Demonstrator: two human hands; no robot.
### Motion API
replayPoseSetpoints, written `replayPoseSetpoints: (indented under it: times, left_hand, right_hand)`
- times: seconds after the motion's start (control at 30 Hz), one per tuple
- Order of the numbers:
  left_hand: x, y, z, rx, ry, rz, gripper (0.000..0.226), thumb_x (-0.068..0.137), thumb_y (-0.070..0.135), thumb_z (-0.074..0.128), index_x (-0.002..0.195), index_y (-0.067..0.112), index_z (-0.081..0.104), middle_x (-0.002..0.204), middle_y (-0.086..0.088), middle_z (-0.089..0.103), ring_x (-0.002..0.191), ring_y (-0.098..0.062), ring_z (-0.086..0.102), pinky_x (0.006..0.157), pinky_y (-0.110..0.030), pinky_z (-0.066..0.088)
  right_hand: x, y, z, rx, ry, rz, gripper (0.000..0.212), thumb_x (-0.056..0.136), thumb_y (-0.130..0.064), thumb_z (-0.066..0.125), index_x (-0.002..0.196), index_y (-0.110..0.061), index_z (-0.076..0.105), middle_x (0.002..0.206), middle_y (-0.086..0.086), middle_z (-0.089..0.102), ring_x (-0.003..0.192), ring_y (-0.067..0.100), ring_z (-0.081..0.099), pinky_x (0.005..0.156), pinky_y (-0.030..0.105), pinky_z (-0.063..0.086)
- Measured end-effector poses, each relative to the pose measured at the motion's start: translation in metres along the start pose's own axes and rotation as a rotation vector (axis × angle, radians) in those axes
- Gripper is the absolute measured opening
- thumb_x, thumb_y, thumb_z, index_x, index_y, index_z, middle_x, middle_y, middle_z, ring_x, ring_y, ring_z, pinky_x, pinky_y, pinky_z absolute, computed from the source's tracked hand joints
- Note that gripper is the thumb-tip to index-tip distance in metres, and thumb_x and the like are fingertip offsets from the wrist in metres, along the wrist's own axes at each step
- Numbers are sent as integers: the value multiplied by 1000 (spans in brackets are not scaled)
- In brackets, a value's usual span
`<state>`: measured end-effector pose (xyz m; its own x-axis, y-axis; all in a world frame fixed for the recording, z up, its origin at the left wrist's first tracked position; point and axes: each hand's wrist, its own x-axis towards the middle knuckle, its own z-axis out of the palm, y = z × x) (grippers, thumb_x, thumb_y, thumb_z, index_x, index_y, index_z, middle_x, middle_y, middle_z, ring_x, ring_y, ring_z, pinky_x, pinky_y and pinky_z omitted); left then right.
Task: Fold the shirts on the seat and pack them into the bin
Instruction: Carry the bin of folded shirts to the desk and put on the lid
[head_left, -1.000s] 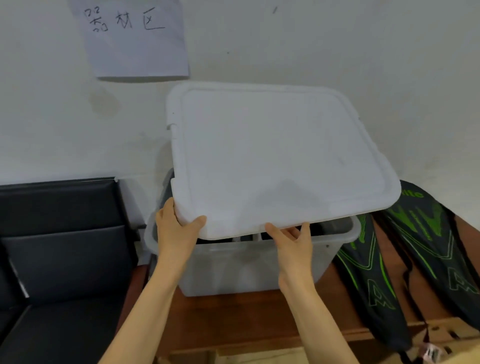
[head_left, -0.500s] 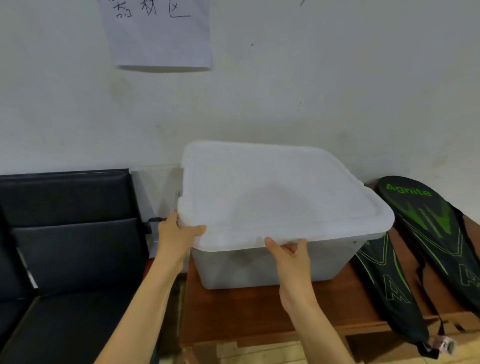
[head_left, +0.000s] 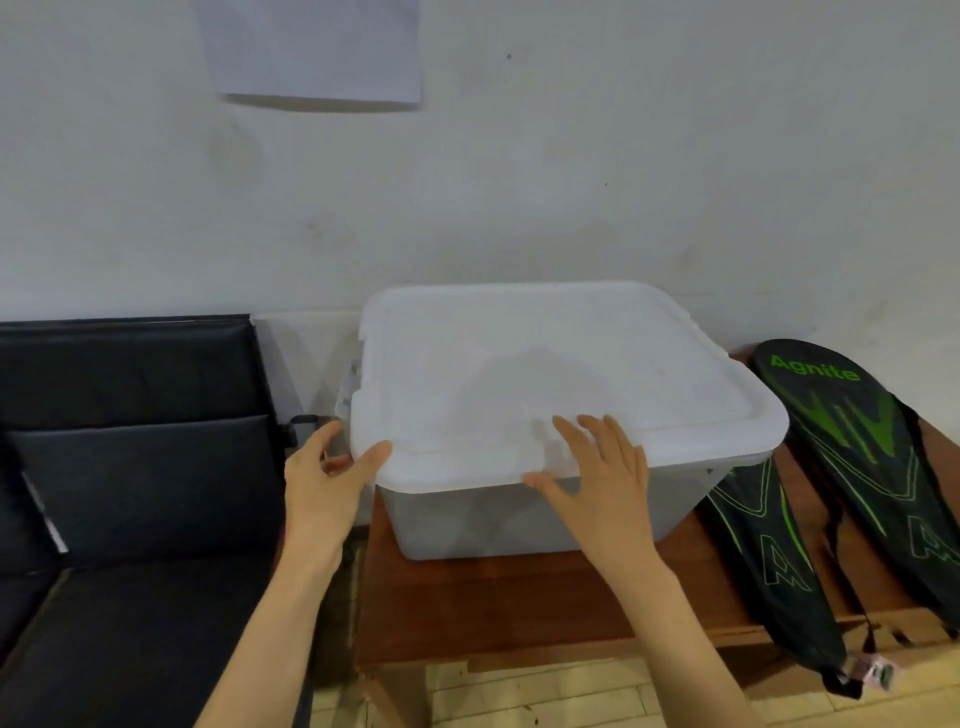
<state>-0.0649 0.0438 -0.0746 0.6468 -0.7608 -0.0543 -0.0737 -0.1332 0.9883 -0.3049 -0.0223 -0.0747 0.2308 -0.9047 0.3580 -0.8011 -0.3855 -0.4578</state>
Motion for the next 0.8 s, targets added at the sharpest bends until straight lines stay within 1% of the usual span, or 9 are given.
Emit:
replayPoseSetpoints:
  times: [0.07,0.13,0.23,0.33,0.43,0.53,0.63,0.7,0.8]
  left_hand:
    - [0,1,0,41,27,46,71,77,38,74,139,20,45,131,-6,52,107,-18,57,96,-44,49]
    - [-3,3,2,75,33,83,65,81,42,68,138,20,46,136,1,46,112,-16,54,100,-40,46]
    - [-7,3,6,137,36,136,56,91,36,57,141,15,43,142,2,38,120,-14,47,102,-30,39]
    - [-7,4,11,170,40,149,60,93,36,56,145,14,36,148,2,32,129,-17,40,107,-33,35]
    - [-6,3,15,214,21,165,65,90,34,61,146,15,32,150,3,28,135,-16,33,107,-31,32]
    - [-6,2,15,228,29,174,65,90,32,62,146,16,33,150,3,29,134,-16,33,104,-29,31]
    - [-5,2,16,231,19,174,66,89,32,63,146,17,33,149,3,29,134,-16,33,104,-29,32]
    - [-6,3,20,237,2,181,68,88,32,64,146,16,33,149,4,30,135,-15,33,104,-27,30]
    - [-5,3,23,274,4,180,68,88,35,64,145,14,34,149,3,30,136,-17,31,107,-29,28]
  right_hand:
    - [4,4,4,-28,-66,3,74,76,-71,43,137,-28,49,145,-1,43,143,23,23,116,51,4]
    - [5,4,8,-31,-16,-31,75,74,-73,35,127,-26,59,135,-1,54,138,26,35,113,56,9]
    - [6,1,17,-60,75,-43,62,76,-66,42,111,-24,69,116,0,65,121,30,53,105,64,24]
    - [7,-10,25,-79,103,-42,55,74,-65,45,102,-26,72,106,-2,66,108,24,59,101,60,31]
    - [7,-10,31,-28,98,-59,56,74,-66,44,105,-28,71,111,-3,63,113,16,50,108,55,24]
    - [9,4,29,19,69,-77,63,75,-68,43,114,-25,67,122,-1,60,122,21,49,114,53,13]
    - [12,23,22,-73,103,-83,72,73,-75,42,117,-23,67,127,1,59,126,25,47,113,54,10]
    - [14,35,15,-72,93,-48,79,69,-80,40,117,-23,67,128,1,58,127,24,47,114,53,8]
    - [18,44,11,-35,69,-43,85,70,-86,33,114,-23,68,125,2,60,123,25,51,112,57,13]
